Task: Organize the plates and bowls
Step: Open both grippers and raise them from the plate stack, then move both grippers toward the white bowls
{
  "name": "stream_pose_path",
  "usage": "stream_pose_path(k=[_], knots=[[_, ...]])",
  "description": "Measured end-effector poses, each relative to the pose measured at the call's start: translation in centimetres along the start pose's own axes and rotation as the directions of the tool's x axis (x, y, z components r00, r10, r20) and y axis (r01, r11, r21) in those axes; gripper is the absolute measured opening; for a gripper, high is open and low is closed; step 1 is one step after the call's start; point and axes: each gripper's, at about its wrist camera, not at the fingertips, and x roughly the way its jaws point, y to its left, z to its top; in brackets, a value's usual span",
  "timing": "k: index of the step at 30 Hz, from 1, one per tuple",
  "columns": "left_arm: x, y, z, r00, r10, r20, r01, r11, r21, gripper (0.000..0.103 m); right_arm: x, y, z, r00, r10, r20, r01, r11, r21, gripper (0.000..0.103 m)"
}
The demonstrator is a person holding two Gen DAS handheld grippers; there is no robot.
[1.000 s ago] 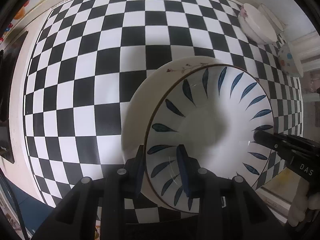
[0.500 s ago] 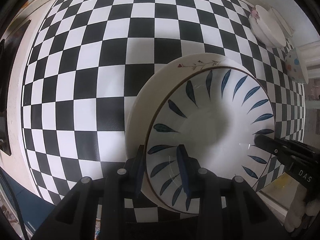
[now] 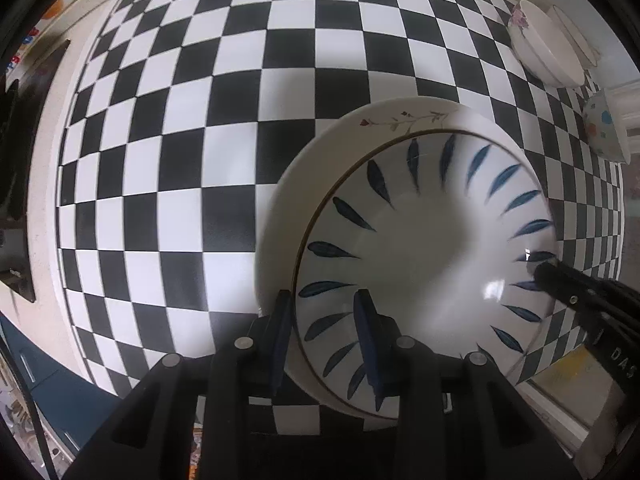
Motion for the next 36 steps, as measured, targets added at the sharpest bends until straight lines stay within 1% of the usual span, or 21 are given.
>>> stream_pose_path(k=[5, 9, 11, 16, 18, 21, 25, 28, 32, 36], knots=[[-1.9, -0.7, -0.5, 1.000, 0.018, 0.025, -0.018, 1.000, -0.002, 0.029, -2.2, 0.6, -0.1, 0.999, -0.008, 0.050, 0.008, 1.000, -0.010, 0.016], [-4.6, -1.4, -1.3, 0.997, 0.034, 0.073, -0.034, 0.999, 0.005, 0.029, -4.9, 1.5, -0.5, 0.995, -0.017, 0.097, 0.020, 0.999, -0.030, 0.016], [-6.4, -2.0, -1.8, 0.994, 0.042, 0.103, -0.043, 0.999, 0.005, 0.029, -6.5, 2.3, -0.9, 0.992, -0.018, 0.124, 0.023, 0.999, -0.041, 0.016], [-10.9, -3.3, -3.8, 0.984, 0.039, 0.174, -0.039, 0.999, -0.005, 0.029, -10.1, 3.3, -2.3, 0.983, -0.026, 0.183, 0.039, 0.997, -0.068, 0.016], [-12.0, -3.5, -4.3, 0.980, 0.046, 0.196, -0.043, 0.999, -0.017, 0.029, -11.4, 3.7, -2.9, 0.979, -0.036, 0.201, 0.052, 0.996, -0.073, 0.016], [-13.7, -3.5, -5.3, 0.973, 0.055, 0.226, -0.048, 0.998, -0.040, 0.029, -13.6, 3.8, -4.1, 0.973, -0.029, 0.228, 0.050, 0.995, -0.084, 0.016], [-15.6, -3.8, -6.6, 0.968, 0.046, 0.249, -0.031, 0.998, -0.063, 0.029, -15.7, 3.8, -5.4, 0.972, -0.011, 0.233, 0.035, 0.994, -0.100, 0.016], [-15.8, -3.7, -7.4, 0.967, 0.034, 0.252, -0.018, 0.998, -0.064, 0.029, -16.9, 4.2, -6.4, 0.973, -0.003, 0.232, 0.031, 0.993, -0.116, 0.016], [-17.1, -3.5, -8.4, 0.964, 0.018, 0.264, -0.004, 0.999, -0.052, 0.029, -18.0, 4.9, -7.6, 0.975, 0.003, 0.222, 0.025, 0.992, -0.123, 0.016], [-18.2, -3.2, -8.9, 0.957, 0.014, 0.290, -0.011, 1.000, -0.010, 0.029, -18.7, 5.7, -8.4, 0.974, 0.001, 0.227, 0.026, 0.993, -0.117, 0.016]])
